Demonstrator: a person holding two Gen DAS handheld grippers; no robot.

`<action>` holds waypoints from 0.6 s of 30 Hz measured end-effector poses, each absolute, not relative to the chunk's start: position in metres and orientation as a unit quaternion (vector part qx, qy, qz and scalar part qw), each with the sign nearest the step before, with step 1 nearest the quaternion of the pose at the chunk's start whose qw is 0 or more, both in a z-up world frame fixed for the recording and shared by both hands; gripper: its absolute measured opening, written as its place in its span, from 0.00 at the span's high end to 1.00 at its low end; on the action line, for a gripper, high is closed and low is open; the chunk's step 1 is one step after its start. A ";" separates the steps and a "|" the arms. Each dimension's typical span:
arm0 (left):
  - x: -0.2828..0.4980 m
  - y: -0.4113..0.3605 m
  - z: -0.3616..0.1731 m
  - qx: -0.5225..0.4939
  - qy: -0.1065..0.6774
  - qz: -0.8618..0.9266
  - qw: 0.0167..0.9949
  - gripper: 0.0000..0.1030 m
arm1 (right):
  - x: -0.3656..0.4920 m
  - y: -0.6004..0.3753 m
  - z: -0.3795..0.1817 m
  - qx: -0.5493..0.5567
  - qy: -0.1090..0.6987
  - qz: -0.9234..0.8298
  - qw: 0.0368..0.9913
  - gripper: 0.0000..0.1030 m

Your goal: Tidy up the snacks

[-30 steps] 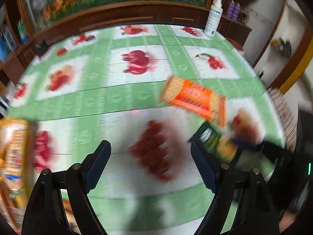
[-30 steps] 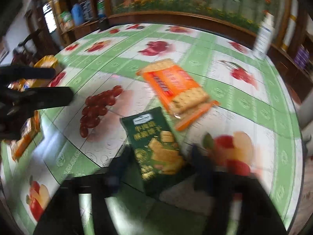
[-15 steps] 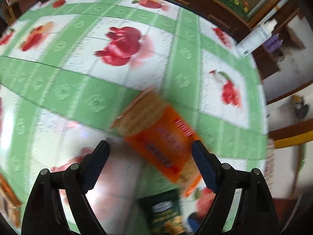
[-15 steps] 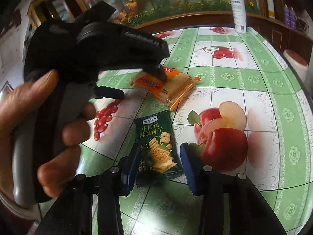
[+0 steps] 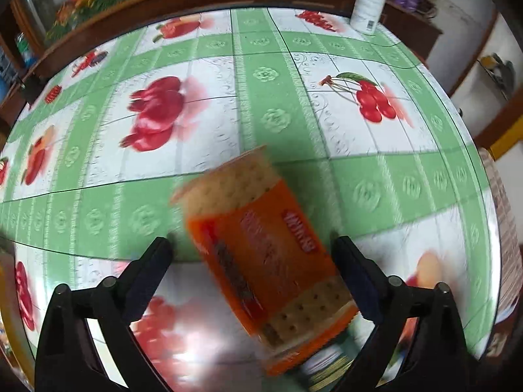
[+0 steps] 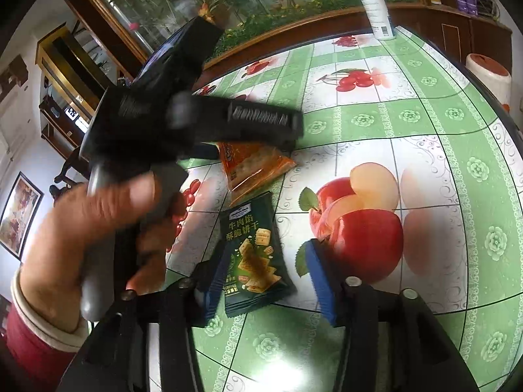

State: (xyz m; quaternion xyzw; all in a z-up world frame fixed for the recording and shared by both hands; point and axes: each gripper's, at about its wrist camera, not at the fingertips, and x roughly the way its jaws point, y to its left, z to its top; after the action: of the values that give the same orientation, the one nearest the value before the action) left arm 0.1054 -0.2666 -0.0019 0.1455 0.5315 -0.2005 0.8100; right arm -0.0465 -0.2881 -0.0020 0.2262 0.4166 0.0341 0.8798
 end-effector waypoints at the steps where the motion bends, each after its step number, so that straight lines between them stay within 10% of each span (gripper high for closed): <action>1: 0.103 -0.256 0.000 0.145 0.526 -0.201 0.813 0.15 | -0.046 -0.284 -0.001 0.217 0.417 0.032 0.882 0.39; 5: 0.095 -0.215 0.007 0.146 0.505 -0.214 0.823 0.45 | -0.041 -0.261 0.001 0.149 0.424 0.009 0.893 0.25; 15: 0.088 -0.182 0.006 0.162 0.492 -0.224 0.825 0.44 | -0.019 -0.208 -0.008 0.006 0.460 -0.031 0.888 0.26; 18: 0.092 -0.188 0.005 0.173 0.483 -0.214 0.832 0.26 | -0.017 -0.209 -0.009 0.010 0.460 -0.035 0.887 0.26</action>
State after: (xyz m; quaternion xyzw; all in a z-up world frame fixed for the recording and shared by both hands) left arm 0.0921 -0.1879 0.0047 0.1726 0.4826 -0.2139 0.8316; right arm -0.0168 -0.2088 -0.0088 0.0096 0.4600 -0.0346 0.8872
